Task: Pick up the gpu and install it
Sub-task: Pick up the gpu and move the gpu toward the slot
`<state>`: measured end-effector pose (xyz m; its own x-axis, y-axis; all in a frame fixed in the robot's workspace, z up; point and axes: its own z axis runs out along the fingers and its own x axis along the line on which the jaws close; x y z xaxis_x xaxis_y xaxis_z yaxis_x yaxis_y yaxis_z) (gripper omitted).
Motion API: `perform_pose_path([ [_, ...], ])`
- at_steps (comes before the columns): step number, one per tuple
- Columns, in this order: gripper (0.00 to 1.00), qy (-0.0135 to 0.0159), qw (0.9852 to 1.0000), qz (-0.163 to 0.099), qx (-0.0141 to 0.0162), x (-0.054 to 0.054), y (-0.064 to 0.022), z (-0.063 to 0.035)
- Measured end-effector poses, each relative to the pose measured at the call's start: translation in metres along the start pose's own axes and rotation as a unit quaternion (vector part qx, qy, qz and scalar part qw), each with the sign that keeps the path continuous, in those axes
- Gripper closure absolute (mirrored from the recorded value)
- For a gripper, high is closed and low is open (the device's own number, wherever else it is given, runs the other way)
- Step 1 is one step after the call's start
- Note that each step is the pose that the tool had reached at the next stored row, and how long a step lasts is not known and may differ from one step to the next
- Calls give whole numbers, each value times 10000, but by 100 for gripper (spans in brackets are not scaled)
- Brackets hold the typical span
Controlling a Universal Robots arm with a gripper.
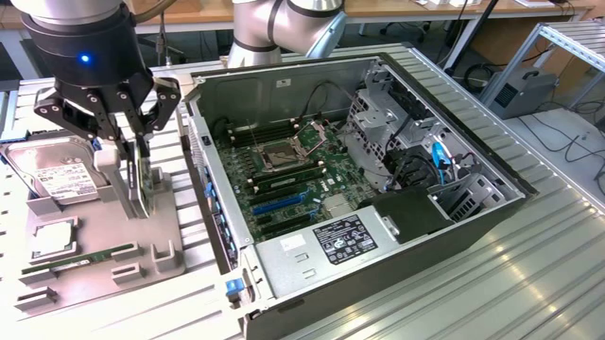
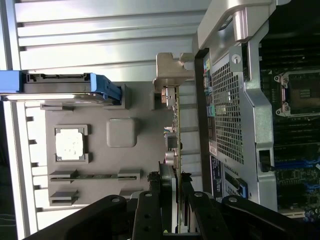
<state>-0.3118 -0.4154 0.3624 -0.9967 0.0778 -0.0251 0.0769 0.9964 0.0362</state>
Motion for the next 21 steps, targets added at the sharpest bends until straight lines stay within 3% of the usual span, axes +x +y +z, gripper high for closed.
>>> perform_pose_path([
  [21,73,0,10000,0,0,-2,2,-58],
])
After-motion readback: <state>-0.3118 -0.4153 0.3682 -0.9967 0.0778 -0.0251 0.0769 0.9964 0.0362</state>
